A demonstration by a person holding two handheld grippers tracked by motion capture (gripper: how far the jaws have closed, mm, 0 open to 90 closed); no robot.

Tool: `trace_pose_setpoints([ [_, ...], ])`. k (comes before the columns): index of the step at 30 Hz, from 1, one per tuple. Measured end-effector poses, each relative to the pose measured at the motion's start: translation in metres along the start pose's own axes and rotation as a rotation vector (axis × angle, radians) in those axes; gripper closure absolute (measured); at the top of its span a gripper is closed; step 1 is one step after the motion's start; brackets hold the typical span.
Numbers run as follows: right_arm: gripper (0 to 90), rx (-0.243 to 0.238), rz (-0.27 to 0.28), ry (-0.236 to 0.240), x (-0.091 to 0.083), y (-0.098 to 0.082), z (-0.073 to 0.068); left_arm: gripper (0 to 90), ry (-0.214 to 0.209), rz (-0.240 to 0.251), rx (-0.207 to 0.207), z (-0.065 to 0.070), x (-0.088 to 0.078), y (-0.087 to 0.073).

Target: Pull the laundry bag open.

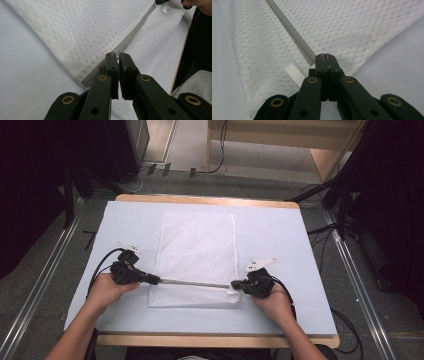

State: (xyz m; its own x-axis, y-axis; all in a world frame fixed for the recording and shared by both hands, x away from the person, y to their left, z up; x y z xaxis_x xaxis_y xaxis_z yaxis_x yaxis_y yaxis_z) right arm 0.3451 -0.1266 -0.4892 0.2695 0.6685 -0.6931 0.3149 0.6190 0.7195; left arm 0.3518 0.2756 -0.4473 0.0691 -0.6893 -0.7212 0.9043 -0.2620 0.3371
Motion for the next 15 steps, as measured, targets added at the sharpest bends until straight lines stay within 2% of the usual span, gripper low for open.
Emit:
trace_pose_setpoints([
  [8,90.0,0.003,0.008,0.016,0.0,-0.001,0.002,88.0,0.025,0.02,-0.049,-0.018,-0.015,-0.015],
  [11,90.0,0.0,0.007,0.016,0.0,-0.001,0.002,88.0,0.037,0.031,-0.066,-0.019,-0.017,-0.017],
  [13,90.0,-0.003,0.006,0.021,0.0,-0.001,0.003,88.0,0.042,0.034,-0.066,-0.019,-0.016,-0.018],
  [14,90.0,-0.001,0.009,0.024,0.001,-0.001,0.004,88.0,0.058,0.034,-0.064,-0.019,-0.016,-0.018],
  [15,90.0,0.003,0.009,0.027,0.001,-0.001,0.004,88.0,0.053,0.031,-0.069,-0.02,-0.016,-0.018],
])
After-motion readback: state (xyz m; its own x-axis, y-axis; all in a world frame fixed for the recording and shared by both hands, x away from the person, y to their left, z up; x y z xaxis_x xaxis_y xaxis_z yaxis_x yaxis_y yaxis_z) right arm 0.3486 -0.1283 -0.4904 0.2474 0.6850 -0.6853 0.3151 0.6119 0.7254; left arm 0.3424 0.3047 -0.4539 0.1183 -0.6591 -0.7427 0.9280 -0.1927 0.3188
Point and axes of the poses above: each handheld gripper's, and its own axes: x roughly forward along the jaws, y roughly out of its top, z roughly to its right, the point moved 2 cm from there along x, roughly forward along the jaws, and after that the axes turned 14 degrees about -x, right-handed, at the moved point
